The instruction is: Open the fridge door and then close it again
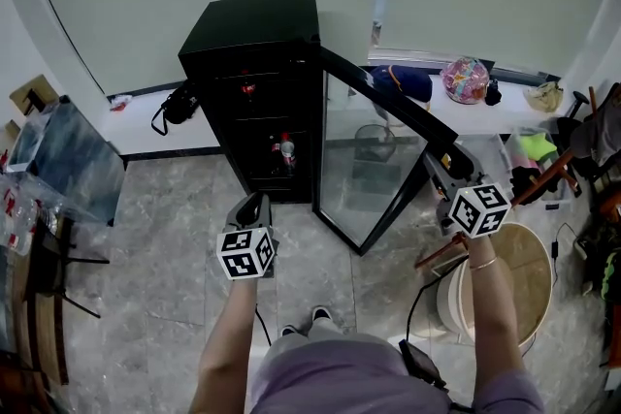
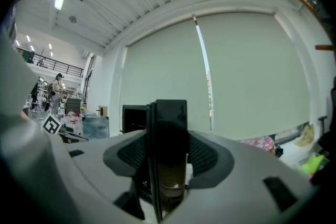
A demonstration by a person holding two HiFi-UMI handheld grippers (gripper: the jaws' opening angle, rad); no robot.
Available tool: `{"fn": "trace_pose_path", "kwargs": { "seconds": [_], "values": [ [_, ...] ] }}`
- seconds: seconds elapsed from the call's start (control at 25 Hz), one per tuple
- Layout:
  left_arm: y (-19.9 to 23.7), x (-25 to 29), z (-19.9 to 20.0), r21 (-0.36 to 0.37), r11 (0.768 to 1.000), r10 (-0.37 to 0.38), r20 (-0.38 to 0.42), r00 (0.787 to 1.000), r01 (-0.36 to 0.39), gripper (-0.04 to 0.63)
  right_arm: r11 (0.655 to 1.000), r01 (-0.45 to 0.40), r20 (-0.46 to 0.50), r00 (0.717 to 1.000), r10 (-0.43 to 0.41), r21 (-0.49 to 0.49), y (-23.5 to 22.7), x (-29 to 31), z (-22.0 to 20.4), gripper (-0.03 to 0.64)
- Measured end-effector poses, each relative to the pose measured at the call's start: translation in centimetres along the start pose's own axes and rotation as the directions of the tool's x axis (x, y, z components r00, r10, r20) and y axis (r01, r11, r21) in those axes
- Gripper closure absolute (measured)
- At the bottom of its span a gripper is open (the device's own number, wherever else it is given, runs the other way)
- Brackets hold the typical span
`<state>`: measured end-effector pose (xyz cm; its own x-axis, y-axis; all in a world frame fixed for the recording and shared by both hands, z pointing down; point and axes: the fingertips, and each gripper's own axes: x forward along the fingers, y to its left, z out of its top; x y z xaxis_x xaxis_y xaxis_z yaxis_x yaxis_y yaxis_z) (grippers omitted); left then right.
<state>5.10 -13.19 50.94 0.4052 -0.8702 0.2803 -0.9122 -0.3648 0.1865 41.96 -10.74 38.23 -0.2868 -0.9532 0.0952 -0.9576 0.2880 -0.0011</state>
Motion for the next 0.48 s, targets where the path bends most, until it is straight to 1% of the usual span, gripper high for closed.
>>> {"fn": "trace_pose_path", "kwargs": {
  "seconds": [0.48],
  "values": [
    [-0.6, -1.0, -0.3, -0.003, 1.000, -0.012, 0.001, 1.000, 0.012, 0.552, 0.998, -0.048, -0.007, 0.999, 0.048, -0.036, 5.0, -1.4, -0.1, 0.385]
  ]
}}
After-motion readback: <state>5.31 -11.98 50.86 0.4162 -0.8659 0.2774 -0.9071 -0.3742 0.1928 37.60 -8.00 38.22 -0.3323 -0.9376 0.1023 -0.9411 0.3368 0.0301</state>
